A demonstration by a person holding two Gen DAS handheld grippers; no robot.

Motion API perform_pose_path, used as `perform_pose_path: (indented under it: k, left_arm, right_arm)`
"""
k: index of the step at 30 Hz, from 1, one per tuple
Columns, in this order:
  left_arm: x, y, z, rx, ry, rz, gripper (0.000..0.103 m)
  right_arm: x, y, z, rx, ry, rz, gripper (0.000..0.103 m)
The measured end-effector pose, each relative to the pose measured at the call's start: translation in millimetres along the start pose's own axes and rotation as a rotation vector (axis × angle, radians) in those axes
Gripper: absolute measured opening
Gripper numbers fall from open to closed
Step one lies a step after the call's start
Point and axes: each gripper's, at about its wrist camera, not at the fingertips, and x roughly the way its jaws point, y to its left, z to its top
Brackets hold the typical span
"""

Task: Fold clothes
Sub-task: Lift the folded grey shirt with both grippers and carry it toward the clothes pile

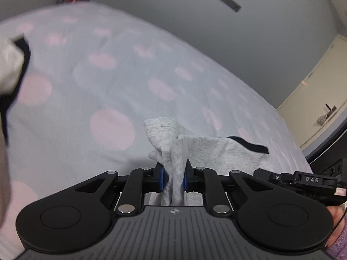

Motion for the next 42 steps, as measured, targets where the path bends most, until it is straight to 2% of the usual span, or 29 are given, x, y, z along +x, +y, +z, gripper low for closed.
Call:
perform_pose_path:
  k: [10, 15, 20, 27, 32, 37, 42]
  left_arm:
    - [-97, -101, 5, 0.174, -0.165, -0.039, 0.013]
    - [-129, -164, 4, 0.252, -0.214, -0.093, 0.013]
    - [-144, -237, -3, 0.344, -0.23, -0.181, 0.013]
    - [-148, -356, -28, 0.467, -0.192, -0.368, 0.013]
    - [-134, -442, -55, 0.548, -0.133, -0.513, 0.013]
    - [-105, -521, -89, 0.597, -0.033, -0.648, 0.013]
    - [-76, -588, -133, 0.632, 0.071, -0.754, 0.013]
  right_arm:
    - [-127, 56, -16, -0.141, -0.245, 0.078, 0.015]
    - [-204, 67, -18, -0.18, -0.343, 0.093, 0.015]
    - [-293, 69, -24, -0.224, -0.443, 0.072, 0.015]
    - [-434, 41, -38, -0.24, -0.566, -0.017, 0.015]
    - [-538, 10, -50, -0.225, -0.624, -0.102, 0.015]
    - [-634, -16, -70, -0.226, -0.671, -0.227, 0.015]
    - [-713, -43, -87, -0.213, -0.666, -0.358, 0.015]
